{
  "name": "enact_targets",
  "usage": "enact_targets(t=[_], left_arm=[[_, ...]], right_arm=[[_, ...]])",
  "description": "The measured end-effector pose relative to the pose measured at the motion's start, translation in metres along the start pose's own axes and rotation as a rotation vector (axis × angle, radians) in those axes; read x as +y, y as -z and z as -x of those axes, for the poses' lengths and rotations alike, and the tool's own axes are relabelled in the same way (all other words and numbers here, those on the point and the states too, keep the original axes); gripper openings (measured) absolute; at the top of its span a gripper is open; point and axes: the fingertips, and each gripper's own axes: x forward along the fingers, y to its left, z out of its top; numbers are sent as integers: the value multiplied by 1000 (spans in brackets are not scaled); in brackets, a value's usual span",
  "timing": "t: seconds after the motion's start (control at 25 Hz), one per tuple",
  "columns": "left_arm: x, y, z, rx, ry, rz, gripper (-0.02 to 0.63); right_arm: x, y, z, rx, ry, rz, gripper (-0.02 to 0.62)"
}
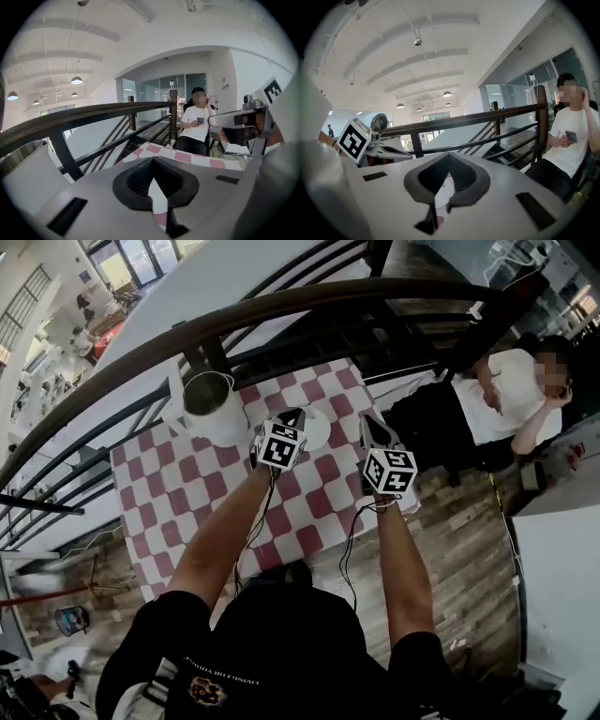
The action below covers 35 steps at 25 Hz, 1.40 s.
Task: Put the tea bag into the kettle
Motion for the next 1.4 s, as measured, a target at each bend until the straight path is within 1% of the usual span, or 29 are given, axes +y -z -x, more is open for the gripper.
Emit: enact_targets(t=[0.24,0.52,0.72,1.04,1.28,1.4], left_arm=[[6,13,-9,20,10,6,0],[28,21,-12,44,0,11,0],[39,37,-20,81,1,12,0],[40,68,-46,155,47,15,0],[44,85,-73,197,82,16,0],[44,91,-84,212,97,10,0]], right_arm=[[0,23,-10,36,11,-22,14],[17,38,-38,80,-22,-23,14],[28,53,-62,110,-49,-34,15],[44,90,-103,217,-86,-20,17],[43,121,-132,307,-96,-12,17],[42,135,-143,353,-107,-15,28]])
